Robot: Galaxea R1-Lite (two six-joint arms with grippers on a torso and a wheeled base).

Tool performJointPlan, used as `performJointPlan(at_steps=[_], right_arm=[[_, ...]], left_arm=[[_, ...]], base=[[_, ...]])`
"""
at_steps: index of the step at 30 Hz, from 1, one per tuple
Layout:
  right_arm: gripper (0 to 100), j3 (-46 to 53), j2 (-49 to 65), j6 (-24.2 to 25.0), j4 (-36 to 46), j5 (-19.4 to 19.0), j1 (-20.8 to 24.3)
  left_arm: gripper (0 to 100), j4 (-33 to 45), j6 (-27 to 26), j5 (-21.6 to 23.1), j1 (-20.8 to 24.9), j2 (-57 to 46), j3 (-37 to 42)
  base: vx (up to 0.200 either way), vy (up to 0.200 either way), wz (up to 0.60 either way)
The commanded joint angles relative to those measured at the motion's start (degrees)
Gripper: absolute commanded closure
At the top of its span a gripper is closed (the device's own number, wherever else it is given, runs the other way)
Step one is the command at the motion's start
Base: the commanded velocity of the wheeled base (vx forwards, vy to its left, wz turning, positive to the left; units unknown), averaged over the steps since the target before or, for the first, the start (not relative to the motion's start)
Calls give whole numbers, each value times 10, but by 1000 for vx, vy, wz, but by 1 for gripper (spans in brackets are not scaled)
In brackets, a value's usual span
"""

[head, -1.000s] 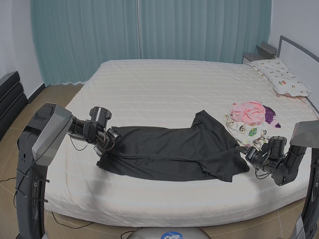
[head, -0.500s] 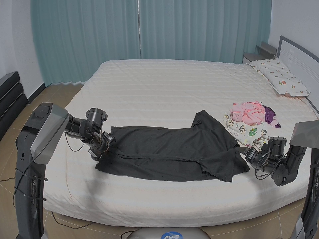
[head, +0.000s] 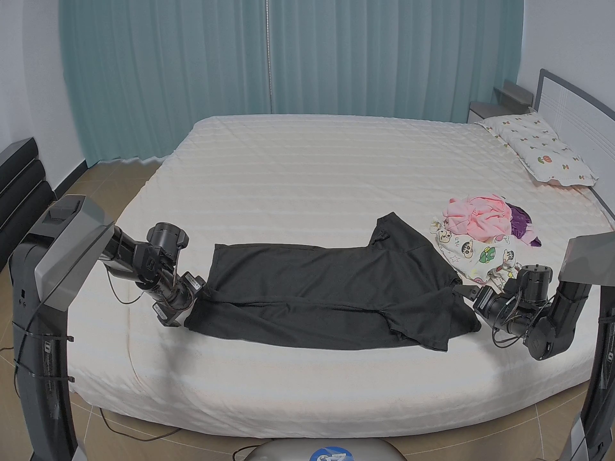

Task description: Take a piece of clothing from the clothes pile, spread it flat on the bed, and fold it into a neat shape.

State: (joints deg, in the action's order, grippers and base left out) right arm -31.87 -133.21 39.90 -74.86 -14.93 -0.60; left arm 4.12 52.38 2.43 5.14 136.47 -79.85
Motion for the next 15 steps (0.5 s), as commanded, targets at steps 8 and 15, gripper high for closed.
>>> performJointPlan(at_steps=[8, 15], right_arm=[[0, 6, 1, 0, 0, 0, 0], [0, 7, 0, 0, 0, 0, -1]], left_arm=[[0, -159, -95, 144, -44, -55, 148], [0, -159, -200, 183, -50, -54, 174]], base=[[0, 0, 0], [0, 0, 0]])
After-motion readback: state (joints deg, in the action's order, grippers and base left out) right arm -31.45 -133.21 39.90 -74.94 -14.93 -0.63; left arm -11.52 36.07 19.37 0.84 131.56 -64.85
